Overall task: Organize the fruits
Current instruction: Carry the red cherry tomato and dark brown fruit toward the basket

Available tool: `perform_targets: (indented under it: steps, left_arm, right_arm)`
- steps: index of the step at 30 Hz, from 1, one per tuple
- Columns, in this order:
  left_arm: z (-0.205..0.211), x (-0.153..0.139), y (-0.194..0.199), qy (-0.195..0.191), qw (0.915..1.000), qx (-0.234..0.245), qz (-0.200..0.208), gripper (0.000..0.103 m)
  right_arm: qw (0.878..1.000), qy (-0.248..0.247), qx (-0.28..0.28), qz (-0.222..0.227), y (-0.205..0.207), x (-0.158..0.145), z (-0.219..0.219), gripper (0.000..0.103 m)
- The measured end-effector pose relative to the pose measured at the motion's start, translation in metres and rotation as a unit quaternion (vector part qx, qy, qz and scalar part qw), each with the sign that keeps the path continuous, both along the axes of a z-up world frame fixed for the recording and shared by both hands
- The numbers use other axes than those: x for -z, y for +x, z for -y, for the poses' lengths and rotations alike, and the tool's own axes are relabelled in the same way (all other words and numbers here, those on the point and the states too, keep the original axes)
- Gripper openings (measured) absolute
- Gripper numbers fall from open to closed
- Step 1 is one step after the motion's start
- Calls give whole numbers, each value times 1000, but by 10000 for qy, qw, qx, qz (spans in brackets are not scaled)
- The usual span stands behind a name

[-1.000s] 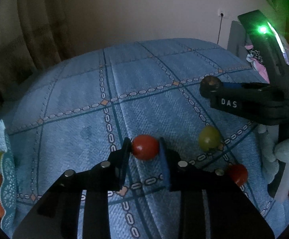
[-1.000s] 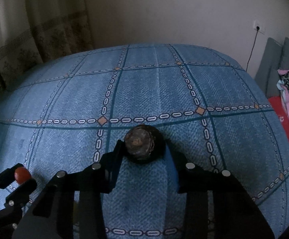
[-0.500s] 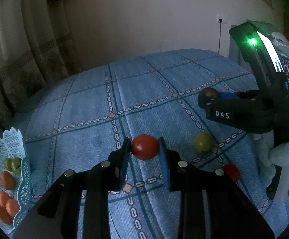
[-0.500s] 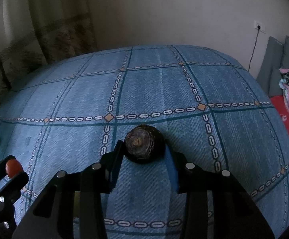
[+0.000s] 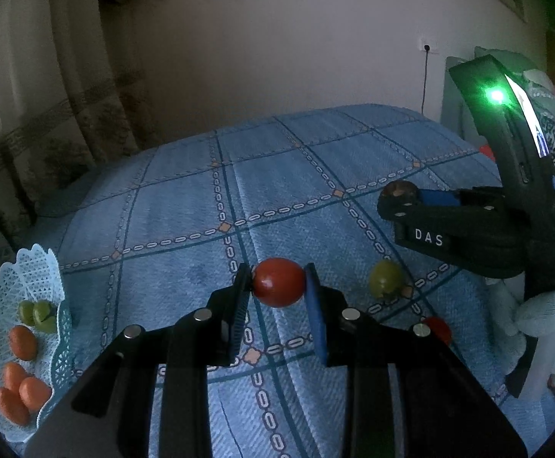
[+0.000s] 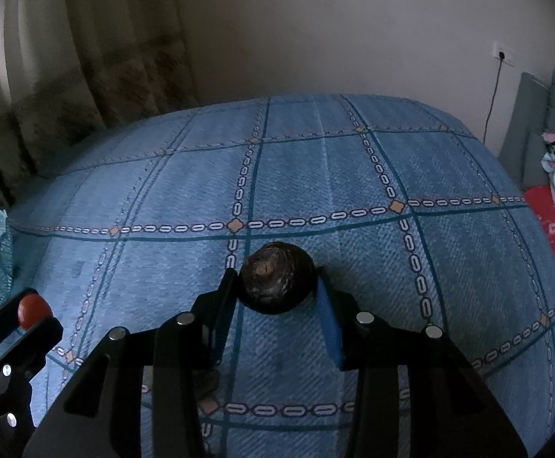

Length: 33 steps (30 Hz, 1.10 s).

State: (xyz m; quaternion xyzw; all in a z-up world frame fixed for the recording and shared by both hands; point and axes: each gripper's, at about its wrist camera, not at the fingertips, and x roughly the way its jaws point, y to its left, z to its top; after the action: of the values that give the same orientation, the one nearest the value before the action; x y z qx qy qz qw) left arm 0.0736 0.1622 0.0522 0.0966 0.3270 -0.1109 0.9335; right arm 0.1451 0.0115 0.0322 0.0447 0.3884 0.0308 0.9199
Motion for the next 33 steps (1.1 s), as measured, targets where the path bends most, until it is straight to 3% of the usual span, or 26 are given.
perform_targets:
  steps: [15, 26, 30, 33]
  left_arm:
    - [-59, -20, -16, -653, 9973, -333, 47, 29]
    - [-87, -21, -21, -875, 9941, -640, 79, 29]
    - [-88, -23, -23, -890, 9938, -661, 127, 29]
    - [-87, -26, -26, -890, 9936, -679, 158, 29]
  right_arm:
    - [9995, 98, -210, 213, -32, -17, -22, 41]
    - [9987, 480, 199, -1, -17, -7, 9, 43]
    - [9986, 498, 158, -2, -13, -1, 8, 56]
    - [9993, 361, 102, -53, -5, 4, 5, 56]
